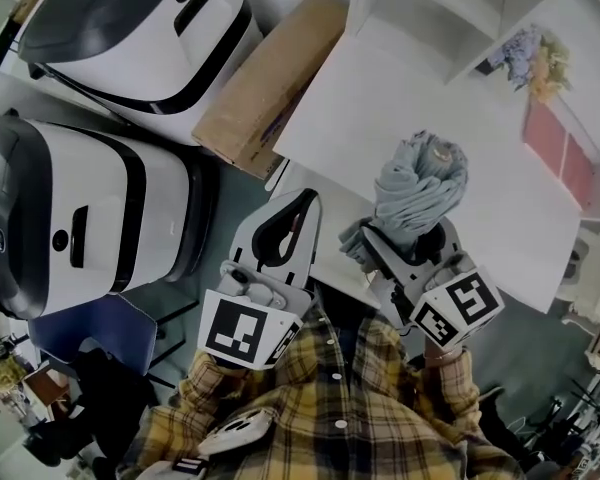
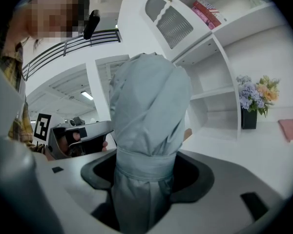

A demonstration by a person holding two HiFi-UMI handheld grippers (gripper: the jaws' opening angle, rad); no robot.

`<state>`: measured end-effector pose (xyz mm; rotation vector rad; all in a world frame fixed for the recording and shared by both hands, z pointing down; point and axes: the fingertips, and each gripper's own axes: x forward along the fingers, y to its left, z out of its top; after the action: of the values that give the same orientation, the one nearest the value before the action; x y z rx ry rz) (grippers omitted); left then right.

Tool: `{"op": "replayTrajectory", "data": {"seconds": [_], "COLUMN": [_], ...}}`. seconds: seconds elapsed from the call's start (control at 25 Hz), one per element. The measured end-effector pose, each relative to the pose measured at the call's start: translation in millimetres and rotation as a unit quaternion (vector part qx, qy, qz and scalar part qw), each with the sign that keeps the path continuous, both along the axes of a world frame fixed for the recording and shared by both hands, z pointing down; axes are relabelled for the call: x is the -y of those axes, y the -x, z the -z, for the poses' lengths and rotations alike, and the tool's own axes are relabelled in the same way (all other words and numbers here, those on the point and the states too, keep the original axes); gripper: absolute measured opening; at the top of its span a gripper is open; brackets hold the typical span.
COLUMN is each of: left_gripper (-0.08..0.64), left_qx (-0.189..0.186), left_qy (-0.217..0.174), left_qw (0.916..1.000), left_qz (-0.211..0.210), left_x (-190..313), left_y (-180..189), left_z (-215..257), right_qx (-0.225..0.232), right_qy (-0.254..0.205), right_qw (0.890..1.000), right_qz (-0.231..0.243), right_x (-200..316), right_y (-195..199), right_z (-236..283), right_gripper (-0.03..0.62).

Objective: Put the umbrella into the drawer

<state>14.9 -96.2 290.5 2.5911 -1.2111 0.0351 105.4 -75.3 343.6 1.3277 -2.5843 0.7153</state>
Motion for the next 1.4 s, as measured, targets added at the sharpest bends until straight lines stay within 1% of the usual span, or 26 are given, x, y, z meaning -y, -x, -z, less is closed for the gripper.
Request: {"op": "replayTrajectory", "data": {"seconds": [0.28,0.48,0.76,1.0,1.2,1.4], "left_gripper": [0.026,0.026,0.026,0.026,0.026,0.026], "left_qx": [0.018,0.021,0.027,0.030,0.033,0.036], "left_qy": [0.019,0.034,0.055,0.067,0.081,0.086], "left_qw": [0.9995,0.9987,0.9976,0.9968,0.9958,0.9953], "left_qz": [0.017,0.030,0.032,0.031,0.027,0.027], "left_x": [-4.8,-11.4,-19.9,-20.8,-20.4,-17.8], "left_y": [15.6,23.5,28.4,30.6,30.1,28.6], "left_z": [-26.2,-42.1,-65.0,-83.8,-95.6,-107.0], "right_qx": [-0.007,-0.016,-0.021,-0.023,-0.058,-0.083], "right_qy": [0.026,0.044,0.070,0.090,0.110,0.133], "right_qw": [0.999,0.998,0.994,0.991,0.987,0.981], "right_qz": [0.023,0.046,0.078,0.092,0.103,0.114], "right_x": [-4.4,-8.5,-13.5,-11.5,-12.9,-15.8], "right_y": [9.7,21.4,40.9,53.0,58.1,62.7], "right_z": [-31.1,-53.8,-84.2,-113.5,-152.0,-186.4], "right_gripper": [0.308,0.308,0.308,0.308,0.308,0.308]}}
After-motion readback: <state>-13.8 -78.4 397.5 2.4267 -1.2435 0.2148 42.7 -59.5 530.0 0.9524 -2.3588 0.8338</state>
